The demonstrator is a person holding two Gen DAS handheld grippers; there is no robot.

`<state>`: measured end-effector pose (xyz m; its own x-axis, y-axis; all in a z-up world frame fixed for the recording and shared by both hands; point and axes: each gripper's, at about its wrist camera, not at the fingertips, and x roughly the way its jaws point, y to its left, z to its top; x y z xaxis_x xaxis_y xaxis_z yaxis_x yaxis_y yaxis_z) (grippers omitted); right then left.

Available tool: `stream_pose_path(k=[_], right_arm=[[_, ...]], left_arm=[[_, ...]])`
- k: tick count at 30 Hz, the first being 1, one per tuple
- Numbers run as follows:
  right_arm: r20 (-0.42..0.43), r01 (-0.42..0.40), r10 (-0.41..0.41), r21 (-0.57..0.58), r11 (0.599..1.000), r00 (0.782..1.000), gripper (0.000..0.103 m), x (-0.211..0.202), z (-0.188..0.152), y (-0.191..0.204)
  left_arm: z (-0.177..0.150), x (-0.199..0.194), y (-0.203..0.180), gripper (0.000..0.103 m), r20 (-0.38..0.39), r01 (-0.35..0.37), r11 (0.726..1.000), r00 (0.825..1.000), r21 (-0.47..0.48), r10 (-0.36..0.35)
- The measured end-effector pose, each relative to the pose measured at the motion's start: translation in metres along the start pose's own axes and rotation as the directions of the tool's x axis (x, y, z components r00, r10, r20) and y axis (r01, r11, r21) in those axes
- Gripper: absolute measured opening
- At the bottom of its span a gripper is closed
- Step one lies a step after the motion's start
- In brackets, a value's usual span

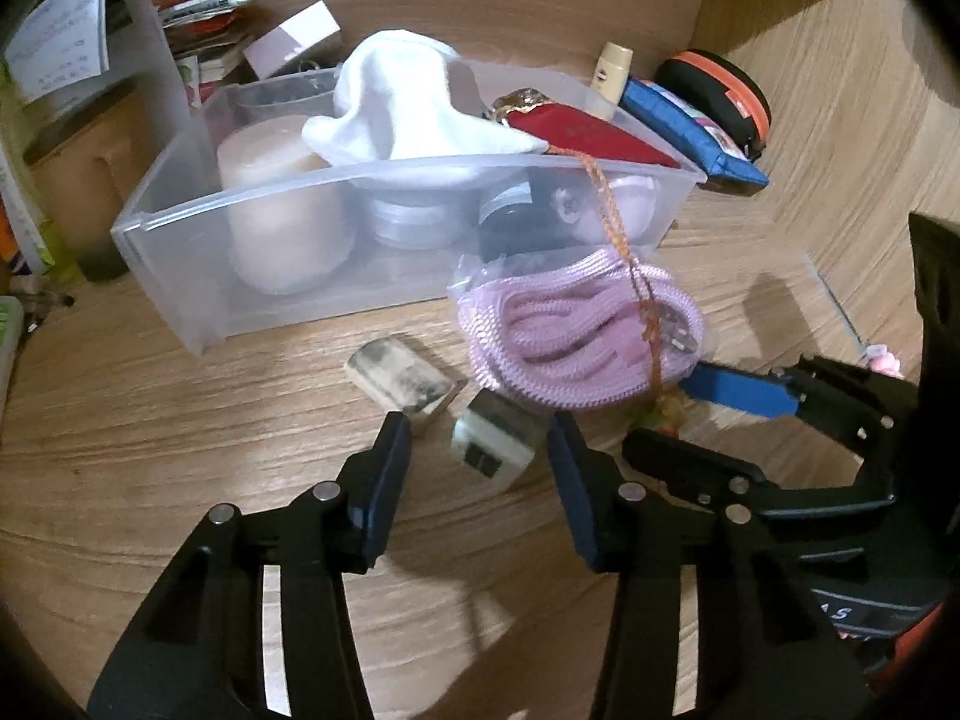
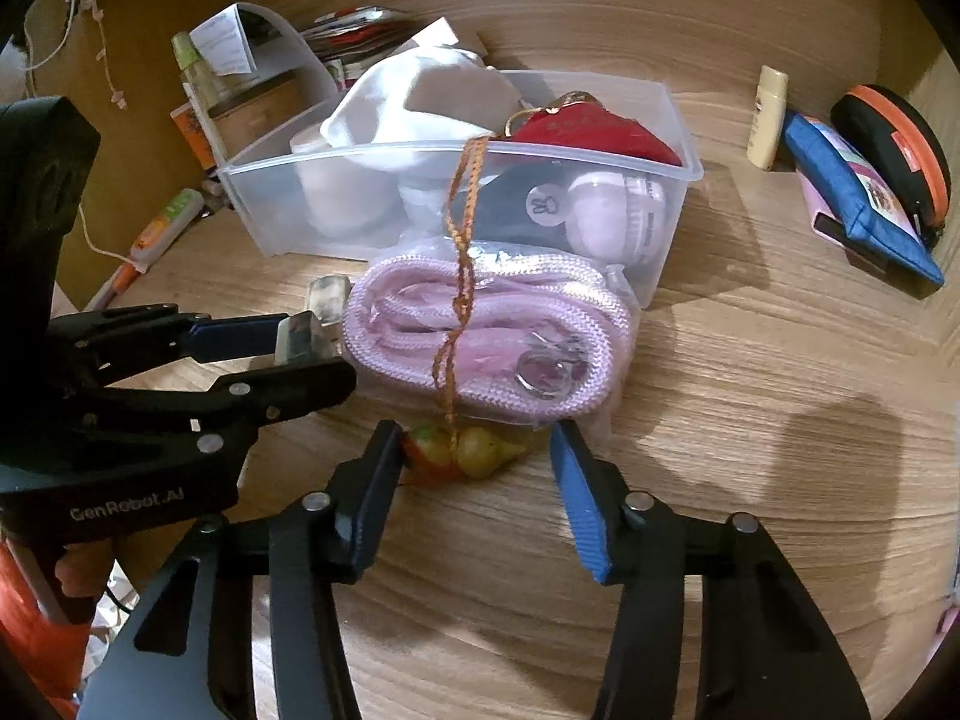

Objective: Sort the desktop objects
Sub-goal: 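Grasp the small photo packet with the left gripper while the right gripper grasps the gourd bead charm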

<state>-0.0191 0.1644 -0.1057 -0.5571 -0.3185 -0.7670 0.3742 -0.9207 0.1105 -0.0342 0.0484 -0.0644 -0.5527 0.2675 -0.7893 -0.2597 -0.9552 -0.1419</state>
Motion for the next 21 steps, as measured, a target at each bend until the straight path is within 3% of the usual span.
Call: stream_pose_path(k=[3, 21], right_arm=[[0.007, 0.004, -0.004, 0.004, 1.000, 1.000, 0.040, -0.001, -0.001, -0.002], [0.046, -0.031, 0.028, 0.053, 0.998, 0.999, 0.040, -0.028, -0.011, -0.009]], left_arm=[[0.000, 0.003, -0.002, 0.030, -0.006, 0.010, 1.000, 1.000, 0.003, -0.010], [-0.015, -0.028, 0.014, 0.029, 0.059, -0.023, 0.998, 0.998, -0.056, 0.026]])
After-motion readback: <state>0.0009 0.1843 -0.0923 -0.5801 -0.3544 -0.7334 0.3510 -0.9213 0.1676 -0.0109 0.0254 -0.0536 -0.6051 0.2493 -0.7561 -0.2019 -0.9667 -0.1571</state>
